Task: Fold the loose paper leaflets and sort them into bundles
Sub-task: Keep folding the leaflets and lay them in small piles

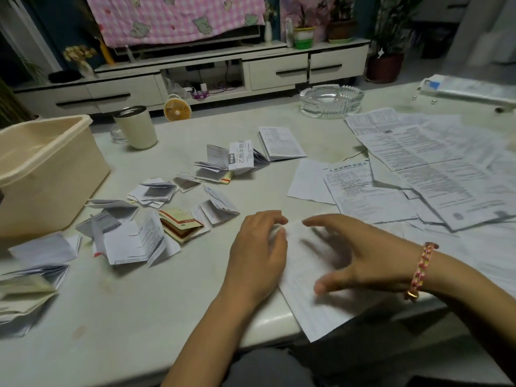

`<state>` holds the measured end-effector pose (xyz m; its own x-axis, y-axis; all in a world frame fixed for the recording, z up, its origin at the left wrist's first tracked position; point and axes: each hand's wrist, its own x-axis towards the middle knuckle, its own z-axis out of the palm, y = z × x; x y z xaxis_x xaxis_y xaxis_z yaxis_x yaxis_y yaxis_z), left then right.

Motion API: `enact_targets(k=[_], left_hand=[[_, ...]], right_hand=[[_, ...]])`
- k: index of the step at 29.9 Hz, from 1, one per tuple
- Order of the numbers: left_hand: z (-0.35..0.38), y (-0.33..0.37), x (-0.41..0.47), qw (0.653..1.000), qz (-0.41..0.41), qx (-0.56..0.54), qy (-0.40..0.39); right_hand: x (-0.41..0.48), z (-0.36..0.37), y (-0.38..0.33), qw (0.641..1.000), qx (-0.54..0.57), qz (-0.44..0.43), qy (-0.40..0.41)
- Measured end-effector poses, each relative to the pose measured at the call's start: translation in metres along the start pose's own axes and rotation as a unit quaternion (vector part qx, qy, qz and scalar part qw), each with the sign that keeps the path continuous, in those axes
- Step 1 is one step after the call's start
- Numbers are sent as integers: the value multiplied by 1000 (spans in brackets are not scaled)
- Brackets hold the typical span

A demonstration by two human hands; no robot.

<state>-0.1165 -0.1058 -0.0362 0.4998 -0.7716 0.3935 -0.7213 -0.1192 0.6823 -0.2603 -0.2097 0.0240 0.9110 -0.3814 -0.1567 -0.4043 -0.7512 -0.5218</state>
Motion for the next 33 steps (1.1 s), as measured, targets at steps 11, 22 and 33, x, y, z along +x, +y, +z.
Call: enact_targets(k=[11,22,33], left_hand=[[-5,8,-1,998,-44,-53,12],[-10,7,0,988,-81,-109,73],[-7,8,-1,991,-80,-93,46]], right_hand=[[-31,33,0,982,-174,-29,-61],[-25,30,0,997,-72,6,3],[-31,-13,14,995,-8,93,19]])
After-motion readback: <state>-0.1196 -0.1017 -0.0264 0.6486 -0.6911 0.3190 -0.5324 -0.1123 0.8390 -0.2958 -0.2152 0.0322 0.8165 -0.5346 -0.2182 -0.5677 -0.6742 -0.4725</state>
